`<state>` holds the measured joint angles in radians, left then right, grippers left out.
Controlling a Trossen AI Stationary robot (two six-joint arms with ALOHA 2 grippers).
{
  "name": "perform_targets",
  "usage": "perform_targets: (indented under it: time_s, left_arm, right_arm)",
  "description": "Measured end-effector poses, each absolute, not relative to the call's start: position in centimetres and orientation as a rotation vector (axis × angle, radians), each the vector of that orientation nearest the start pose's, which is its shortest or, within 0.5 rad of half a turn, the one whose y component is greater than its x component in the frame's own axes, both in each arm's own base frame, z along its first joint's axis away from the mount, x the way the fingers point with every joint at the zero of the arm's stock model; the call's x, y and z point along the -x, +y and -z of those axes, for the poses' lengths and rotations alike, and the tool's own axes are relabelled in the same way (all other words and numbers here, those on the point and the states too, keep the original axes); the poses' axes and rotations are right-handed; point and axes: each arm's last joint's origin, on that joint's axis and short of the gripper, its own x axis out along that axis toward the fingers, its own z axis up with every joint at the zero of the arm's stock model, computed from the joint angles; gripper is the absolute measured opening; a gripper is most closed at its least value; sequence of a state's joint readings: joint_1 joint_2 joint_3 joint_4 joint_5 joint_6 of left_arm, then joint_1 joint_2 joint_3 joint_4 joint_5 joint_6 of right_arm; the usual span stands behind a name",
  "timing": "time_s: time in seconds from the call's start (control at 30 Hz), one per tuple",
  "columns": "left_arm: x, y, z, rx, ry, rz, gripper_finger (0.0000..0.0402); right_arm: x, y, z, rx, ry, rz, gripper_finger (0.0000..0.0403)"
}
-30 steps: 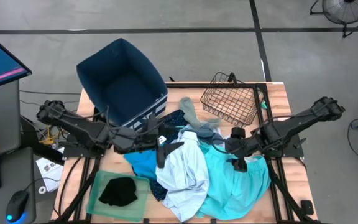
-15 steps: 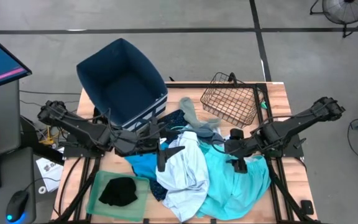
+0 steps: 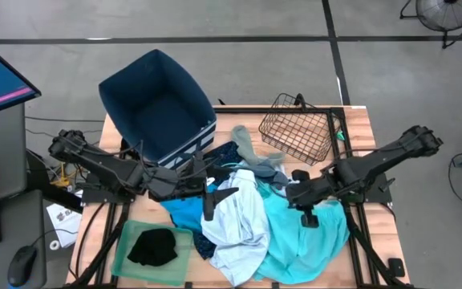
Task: Pick & Place Cloths
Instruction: Put the blue shorts into the black wire basket
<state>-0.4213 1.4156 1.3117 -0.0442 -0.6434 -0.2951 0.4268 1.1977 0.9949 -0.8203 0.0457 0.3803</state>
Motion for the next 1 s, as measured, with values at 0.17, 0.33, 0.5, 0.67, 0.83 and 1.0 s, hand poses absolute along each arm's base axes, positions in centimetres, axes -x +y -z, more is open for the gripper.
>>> perform_targets:
  time_s: [0.17, 0.33, 0.5, 0.67, 0.83, 1.0]
  left_arm:
    - [-29.8, -11.5, -38.5, 0.217, 0.094, -0.238, 0.0240]
    - [-29.8, -11.5, -38.5, 0.219, 0.094, -0.238, 0.0229]
    - [-29.9, -11.3, -38.5, 0.207, 0.094, -0.248, 0.0226]
    - [-32.1, -10.4, -36.8, 0.118, 0.119, -0.320, 0.0246]
    - [-36.7, -9.6, -33.4, 0.071, 0.113, -0.265, 0.0295]
    - [-40.4, -9.0, -29.9, 0.146, 0.057, -0.133, 0.0342]
  right_arm:
    - [-19.8, 8.8, -33.3, -0.070, 0.912, -0.144, 0.0002]
    - [-17.8, 7.6, -38.7, -0.013, 0.730, -0.021, 0.0001]
    - [-15.9, 6.6, -41.9, 0.035, 0.570, 0.091, 0.0001]
    - [-15.3, 6.0, -43.7, 0.058, 0.497, 0.143, 0.0001]
    - [-15.7, 5.4, -45.3, 0.097, 0.451, 0.189, 0.0000]
    - [-16.2, 5.0, -46.2, 0.114, 0.440, 0.212, 0.0000]
